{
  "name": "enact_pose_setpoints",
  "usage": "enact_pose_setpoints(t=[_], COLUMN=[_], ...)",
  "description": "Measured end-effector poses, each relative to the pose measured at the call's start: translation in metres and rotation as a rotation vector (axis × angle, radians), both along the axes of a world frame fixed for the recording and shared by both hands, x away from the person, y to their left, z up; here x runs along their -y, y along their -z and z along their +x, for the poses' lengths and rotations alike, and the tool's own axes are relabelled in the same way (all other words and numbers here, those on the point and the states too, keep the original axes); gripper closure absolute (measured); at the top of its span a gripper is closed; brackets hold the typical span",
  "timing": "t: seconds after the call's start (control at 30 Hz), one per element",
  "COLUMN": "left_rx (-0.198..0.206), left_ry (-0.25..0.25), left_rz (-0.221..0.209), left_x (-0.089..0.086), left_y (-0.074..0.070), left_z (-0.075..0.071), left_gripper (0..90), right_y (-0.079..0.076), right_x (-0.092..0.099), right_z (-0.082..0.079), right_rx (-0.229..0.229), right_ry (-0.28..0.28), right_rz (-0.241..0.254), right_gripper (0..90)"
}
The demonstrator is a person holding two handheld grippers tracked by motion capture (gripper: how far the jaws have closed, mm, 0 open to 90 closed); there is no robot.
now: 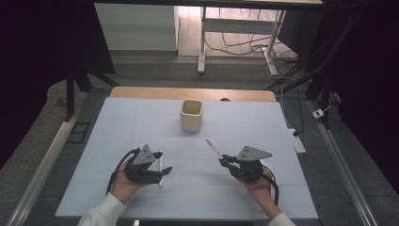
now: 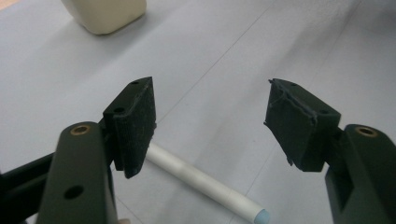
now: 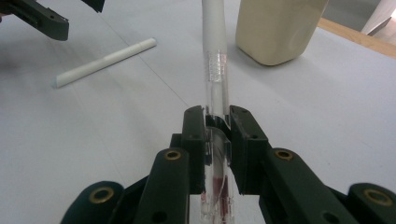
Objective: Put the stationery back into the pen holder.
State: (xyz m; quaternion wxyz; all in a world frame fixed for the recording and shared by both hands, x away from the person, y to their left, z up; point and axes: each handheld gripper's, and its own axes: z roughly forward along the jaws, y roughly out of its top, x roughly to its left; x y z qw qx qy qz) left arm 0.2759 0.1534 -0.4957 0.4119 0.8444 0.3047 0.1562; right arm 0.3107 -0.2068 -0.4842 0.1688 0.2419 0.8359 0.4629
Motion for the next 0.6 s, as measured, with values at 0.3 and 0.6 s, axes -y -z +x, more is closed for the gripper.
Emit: enact_pose_setpoints(t=[0.3,0.6], left_rx=[-0.006,-0.012], left_ry=[-0.014,-0.029], left_rz=[0.003,0.001], left_x=[-0.007,-0.015], left_y=[0.001,0.003], left_z=[0.0,-0.001], left_gripper=[33.0,33.0], right_y=[-0.001,0.0], right_x=[0.004,0.003], right_z=[0.003,0.005], right_rx=[-0.018,-0.023], right_ry=[0.011,0.016], right_rz=[0.068,0.086], right_gripper=[76.5,76.6])
